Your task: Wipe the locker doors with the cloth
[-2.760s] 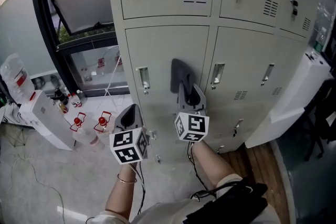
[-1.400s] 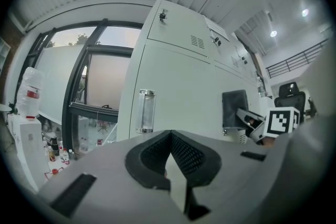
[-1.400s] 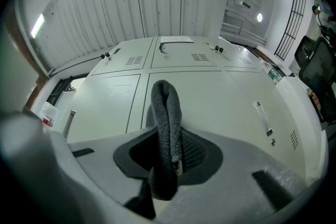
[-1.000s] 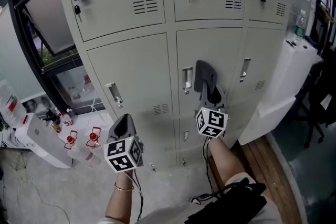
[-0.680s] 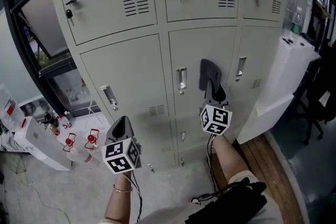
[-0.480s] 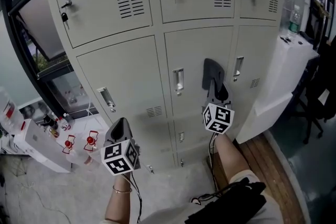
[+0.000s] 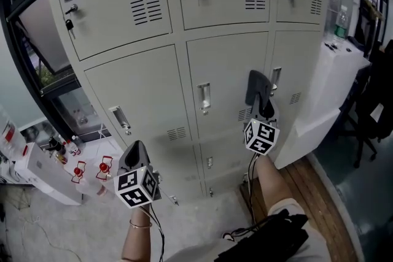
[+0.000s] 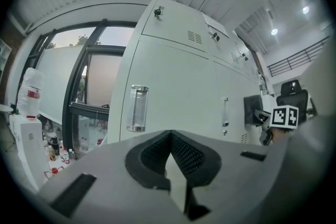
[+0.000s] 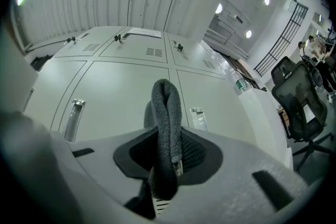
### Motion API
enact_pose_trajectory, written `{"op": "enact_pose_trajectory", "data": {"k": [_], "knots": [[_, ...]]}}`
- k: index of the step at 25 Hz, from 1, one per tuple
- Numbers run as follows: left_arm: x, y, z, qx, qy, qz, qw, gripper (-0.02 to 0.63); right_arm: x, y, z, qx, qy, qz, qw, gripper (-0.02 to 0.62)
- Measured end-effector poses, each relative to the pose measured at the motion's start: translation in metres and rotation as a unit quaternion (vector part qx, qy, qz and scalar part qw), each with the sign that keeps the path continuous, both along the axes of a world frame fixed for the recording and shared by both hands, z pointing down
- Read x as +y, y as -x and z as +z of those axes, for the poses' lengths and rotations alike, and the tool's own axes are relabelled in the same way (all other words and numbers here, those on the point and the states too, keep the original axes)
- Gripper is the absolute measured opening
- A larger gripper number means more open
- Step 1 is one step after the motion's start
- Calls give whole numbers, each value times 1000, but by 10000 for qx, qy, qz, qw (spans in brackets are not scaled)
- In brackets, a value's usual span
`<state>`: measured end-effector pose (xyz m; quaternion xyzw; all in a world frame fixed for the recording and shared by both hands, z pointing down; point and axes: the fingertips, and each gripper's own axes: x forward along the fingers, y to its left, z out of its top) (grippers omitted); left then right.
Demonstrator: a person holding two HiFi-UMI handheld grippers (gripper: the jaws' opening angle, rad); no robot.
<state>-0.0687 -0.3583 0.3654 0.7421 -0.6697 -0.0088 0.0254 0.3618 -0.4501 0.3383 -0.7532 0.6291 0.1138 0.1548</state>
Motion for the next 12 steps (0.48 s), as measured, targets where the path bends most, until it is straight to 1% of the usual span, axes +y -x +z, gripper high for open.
{"op": "enact_pose_trajectory", "data": {"k": [7,12], "knots": [[-2,-2,1,-27,9,19,10000,3,-1,-28,0,-84,65,272,9996,78],[-3,1,2,0,0,-13,10000,3,1,-35,-1,-45,72,321,9994,78]]}}
